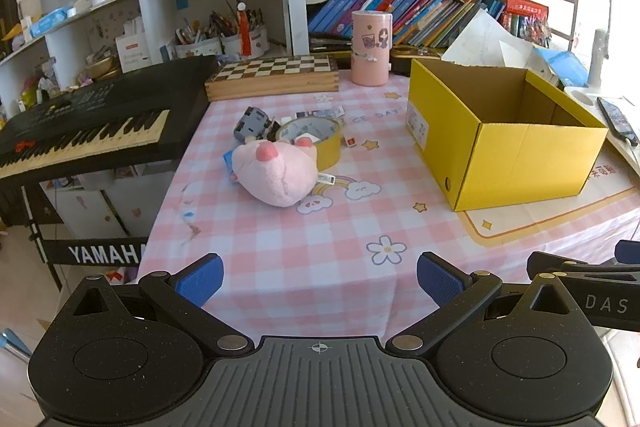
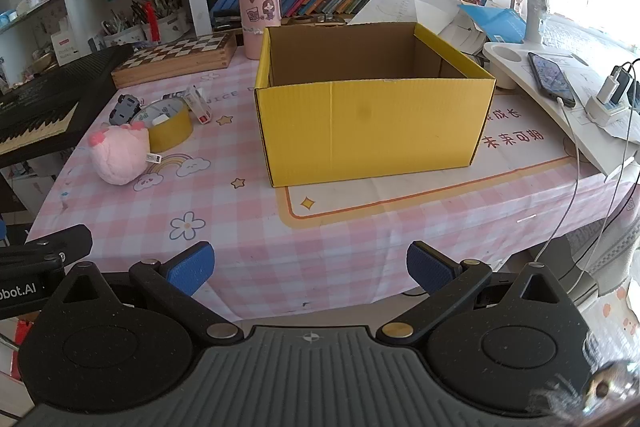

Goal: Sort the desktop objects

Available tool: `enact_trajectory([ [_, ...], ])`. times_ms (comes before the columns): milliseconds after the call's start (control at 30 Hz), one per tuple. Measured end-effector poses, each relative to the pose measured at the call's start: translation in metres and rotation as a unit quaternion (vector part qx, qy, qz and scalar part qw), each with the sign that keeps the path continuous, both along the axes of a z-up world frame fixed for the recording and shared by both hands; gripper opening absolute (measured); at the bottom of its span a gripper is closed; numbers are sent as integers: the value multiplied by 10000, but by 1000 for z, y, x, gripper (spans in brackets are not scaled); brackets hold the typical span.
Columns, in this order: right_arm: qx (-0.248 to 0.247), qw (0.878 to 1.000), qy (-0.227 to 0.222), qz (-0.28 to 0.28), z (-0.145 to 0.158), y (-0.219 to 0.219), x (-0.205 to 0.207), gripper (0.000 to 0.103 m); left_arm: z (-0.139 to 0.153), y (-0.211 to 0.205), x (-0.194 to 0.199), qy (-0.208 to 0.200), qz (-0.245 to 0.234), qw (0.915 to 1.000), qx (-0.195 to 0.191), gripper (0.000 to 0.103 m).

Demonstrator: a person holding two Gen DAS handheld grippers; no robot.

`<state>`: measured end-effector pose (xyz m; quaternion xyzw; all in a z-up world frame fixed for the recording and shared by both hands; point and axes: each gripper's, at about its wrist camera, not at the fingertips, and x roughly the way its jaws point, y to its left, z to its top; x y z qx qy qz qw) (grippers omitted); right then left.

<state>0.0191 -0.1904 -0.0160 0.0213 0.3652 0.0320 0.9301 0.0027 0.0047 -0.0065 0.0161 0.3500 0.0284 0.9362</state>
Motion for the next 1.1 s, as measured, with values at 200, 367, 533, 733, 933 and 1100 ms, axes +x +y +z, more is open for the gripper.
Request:
enact_trajectory([
  [200, -29, 10000, 30, -26, 0, 0, -1, 103, 0, 3, -1, -16, -2, 10000, -57, 103],
  [367, -17, 10000, 51, 15, 0, 1, 0, 103, 0, 5, 0, 3, -31, 9999, -102, 103],
  [533, -64, 10000, 62, 41, 2, 5, 1, 103, 0, 6, 1, 15, -28, 10000, -93, 103],
  [733, -82, 9999, 70, 56, 2, 7, 2, 103, -2, 6, 1, 25, -53, 10000, -47, 103],
  [933, -84, 9999, 65, 64, 3, 8, 2, 103, -3, 7, 2, 58, -117, 9999, -60, 103],
  [1100, -99, 9999, 49, 86, 3, 10, 3, 103, -4, 13, 3, 71, -27, 9999, -137, 103],
])
